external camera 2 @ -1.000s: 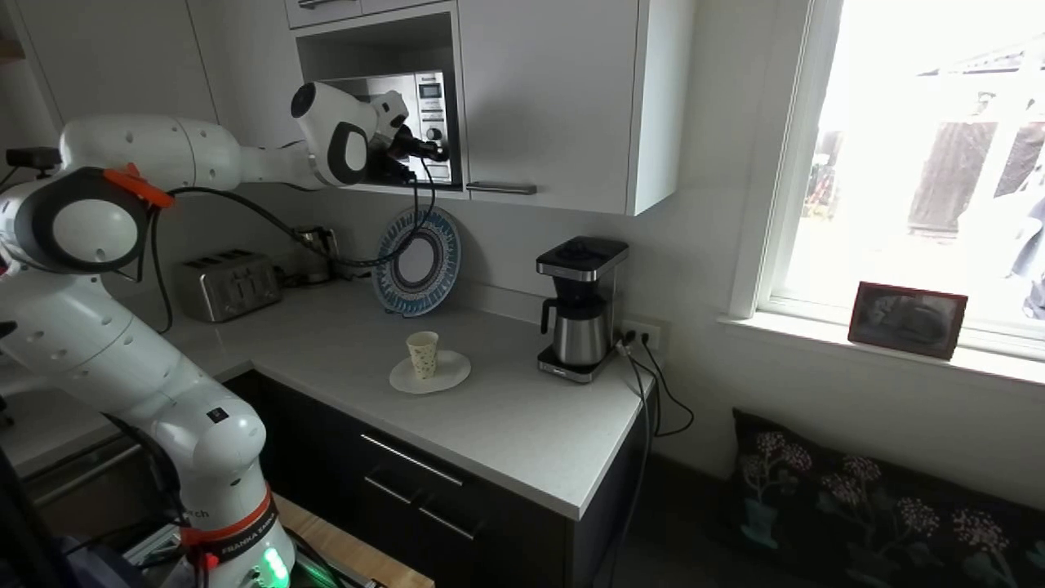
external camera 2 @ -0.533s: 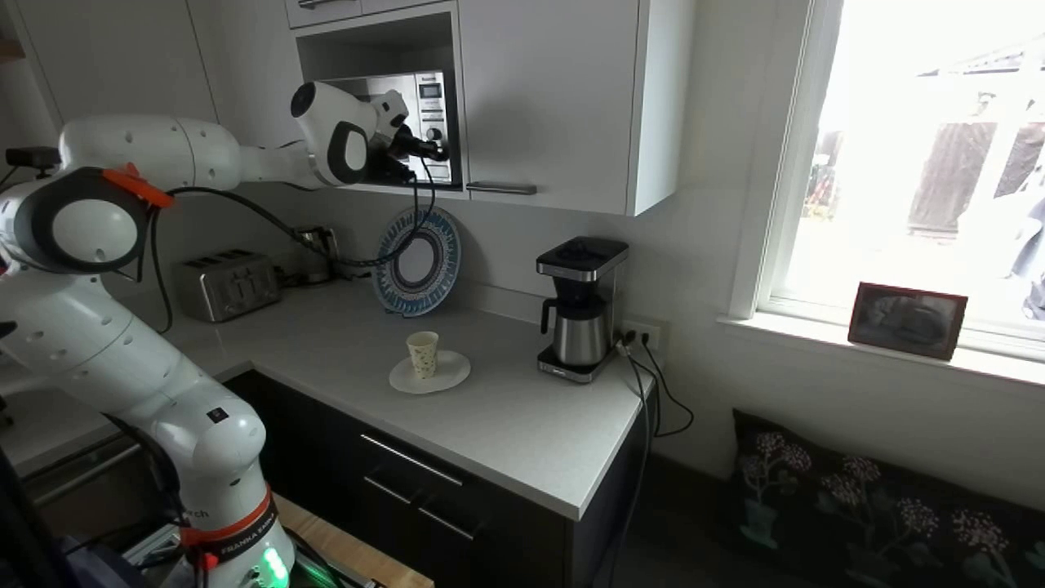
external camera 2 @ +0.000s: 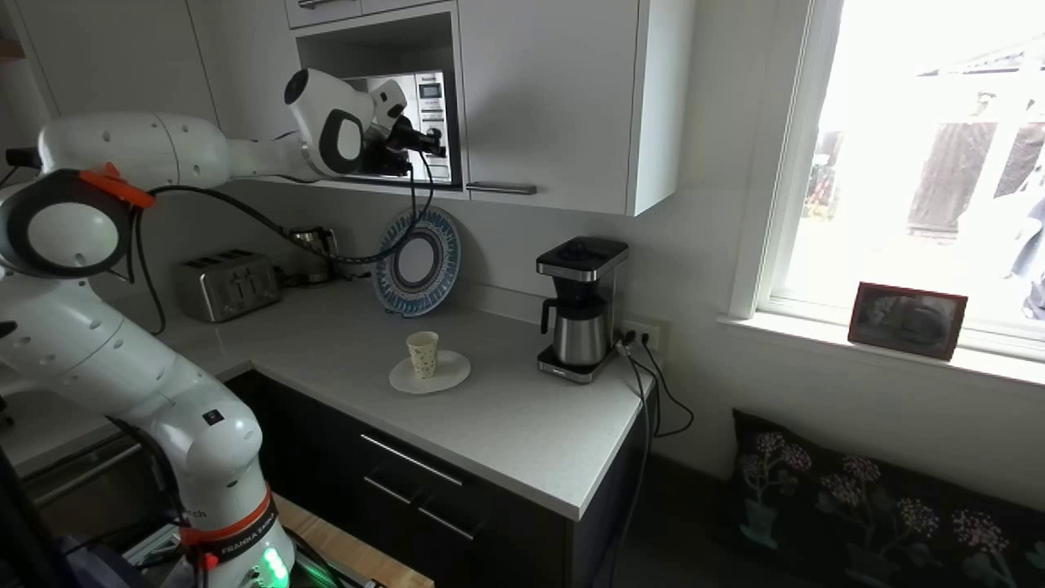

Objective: Close the microwave door and press a middle bottom button on it

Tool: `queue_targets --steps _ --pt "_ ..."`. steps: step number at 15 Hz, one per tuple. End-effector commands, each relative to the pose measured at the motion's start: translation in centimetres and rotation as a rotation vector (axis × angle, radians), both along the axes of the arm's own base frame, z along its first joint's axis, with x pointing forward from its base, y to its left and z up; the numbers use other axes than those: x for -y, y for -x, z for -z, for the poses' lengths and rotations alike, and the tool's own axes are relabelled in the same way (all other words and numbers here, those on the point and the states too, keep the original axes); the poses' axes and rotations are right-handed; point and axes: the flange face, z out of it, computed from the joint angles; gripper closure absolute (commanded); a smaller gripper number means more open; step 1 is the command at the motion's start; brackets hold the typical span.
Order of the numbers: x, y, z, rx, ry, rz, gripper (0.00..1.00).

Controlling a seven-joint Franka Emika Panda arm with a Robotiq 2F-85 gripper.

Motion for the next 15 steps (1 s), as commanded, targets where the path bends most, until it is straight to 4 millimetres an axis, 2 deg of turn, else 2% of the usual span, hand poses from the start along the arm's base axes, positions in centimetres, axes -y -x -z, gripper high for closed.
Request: queue_targets --steps 1,2,3,5,13,14,15 --pt "0.7 1.4 -1.2 -0.036 0.027 0.067 1.0" --pt "0.9 1.6 -1.5 -0.049 0.026 0.072 1.0" --pt "1.2 1.8 -1.8 -0.057 0.023 0.096 0.74" --pt "1.4 2.3 -2.5 -0.089 0.028 0.104 0.66" --pt "0.9 4.8 -5.9 -0.26 0.015 0.158 0.07" --pt "0.7 5.1 -6.3 -0.281 0.012 0.155 0.01" --pt "0.4 5.5 -6.7 -0.304 0.0 0.153 0.0"
